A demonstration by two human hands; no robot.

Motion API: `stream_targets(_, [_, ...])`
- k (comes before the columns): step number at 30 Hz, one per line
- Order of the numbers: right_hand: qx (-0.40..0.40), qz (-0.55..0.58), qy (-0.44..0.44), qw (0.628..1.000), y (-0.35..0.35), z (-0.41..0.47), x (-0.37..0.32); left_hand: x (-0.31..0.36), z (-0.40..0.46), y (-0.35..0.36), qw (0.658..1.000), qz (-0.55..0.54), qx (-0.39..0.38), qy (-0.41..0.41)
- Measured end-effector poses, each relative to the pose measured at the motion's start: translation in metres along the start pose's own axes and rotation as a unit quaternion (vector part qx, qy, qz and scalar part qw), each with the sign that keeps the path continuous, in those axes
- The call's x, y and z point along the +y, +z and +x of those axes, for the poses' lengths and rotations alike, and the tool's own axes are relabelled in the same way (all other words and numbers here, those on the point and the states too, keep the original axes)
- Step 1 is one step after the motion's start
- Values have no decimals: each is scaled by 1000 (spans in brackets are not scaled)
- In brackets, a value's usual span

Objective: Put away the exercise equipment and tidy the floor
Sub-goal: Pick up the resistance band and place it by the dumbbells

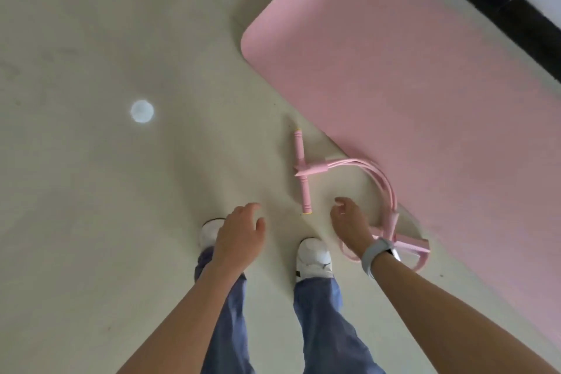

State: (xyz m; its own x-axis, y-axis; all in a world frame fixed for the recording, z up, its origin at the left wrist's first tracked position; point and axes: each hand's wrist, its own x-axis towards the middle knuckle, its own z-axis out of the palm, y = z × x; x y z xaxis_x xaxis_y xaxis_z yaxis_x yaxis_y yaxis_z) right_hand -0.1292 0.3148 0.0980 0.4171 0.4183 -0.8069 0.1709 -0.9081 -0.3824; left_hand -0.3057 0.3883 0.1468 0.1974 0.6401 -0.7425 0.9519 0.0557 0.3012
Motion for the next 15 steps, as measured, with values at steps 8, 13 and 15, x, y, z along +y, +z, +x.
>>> stream_targets(8, [59,-77,55,994,153,197,46,-87,180,77,996,36,-51,61])
stream_targets(13, [103,-68,78,989,174,231,42,-103,216,79,990,84,-69,93])
stream_targets(15, [100,-58,77,990,163,209,36,-91,212,70,984,110,-61,125])
